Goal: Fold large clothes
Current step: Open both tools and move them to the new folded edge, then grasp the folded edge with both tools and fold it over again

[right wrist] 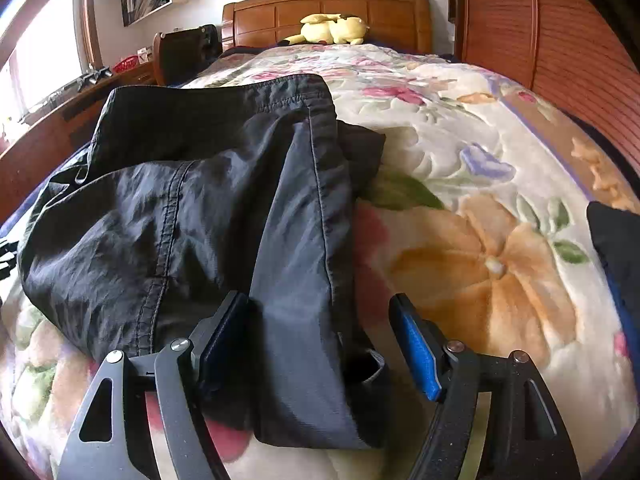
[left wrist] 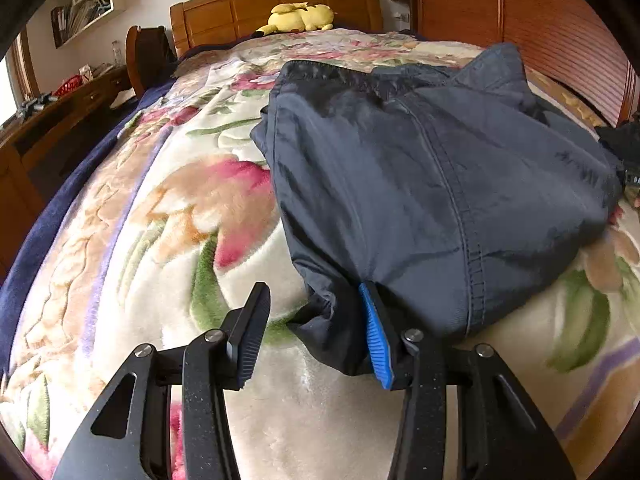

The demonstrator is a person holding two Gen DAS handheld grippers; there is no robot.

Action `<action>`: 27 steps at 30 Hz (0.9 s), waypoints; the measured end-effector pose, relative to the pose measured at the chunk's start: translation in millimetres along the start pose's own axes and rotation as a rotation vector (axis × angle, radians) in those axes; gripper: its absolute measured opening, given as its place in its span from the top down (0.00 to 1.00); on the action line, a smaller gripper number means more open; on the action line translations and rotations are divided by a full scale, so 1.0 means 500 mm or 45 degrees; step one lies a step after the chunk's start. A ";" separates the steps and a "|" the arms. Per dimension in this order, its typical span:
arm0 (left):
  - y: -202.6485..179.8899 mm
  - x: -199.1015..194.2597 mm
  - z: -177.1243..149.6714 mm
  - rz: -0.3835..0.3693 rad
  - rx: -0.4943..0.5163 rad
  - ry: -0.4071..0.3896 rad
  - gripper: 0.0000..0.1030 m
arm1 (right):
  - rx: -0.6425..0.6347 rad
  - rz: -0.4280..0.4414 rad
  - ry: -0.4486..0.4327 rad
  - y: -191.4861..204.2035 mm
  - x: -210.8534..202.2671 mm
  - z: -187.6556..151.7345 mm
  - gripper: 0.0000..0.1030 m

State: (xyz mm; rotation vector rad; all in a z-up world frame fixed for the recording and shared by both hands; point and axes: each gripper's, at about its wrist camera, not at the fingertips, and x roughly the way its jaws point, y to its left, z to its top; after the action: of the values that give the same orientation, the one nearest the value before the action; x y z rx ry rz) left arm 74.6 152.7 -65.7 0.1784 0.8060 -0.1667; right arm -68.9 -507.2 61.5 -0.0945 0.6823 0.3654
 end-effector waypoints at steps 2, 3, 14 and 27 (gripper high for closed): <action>-0.015 -0.004 -0.003 0.048 0.041 -0.016 0.55 | 0.005 0.019 0.009 -0.001 0.004 -0.002 0.27; -0.023 -0.005 -0.004 0.075 0.067 -0.021 0.55 | 0.009 0.035 0.020 -0.005 0.008 -0.002 0.27; 0.001 -0.047 -0.001 -0.068 0.006 -0.110 0.94 | -0.087 0.114 0.057 0.029 0.000 0.003 0.81; -0.025 -0.178 -0.036 -0.023 -0.042 -0.234 0.95 | -0.097 0.153 -0.033 0.017 -0.109 -0.027 0.89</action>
State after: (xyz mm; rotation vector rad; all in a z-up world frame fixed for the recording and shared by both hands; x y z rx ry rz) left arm -1.0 151.6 -14.2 0.1222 0.6272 -0.1841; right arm -119.2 -518.3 85.5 -0.1214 0.6497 0.5078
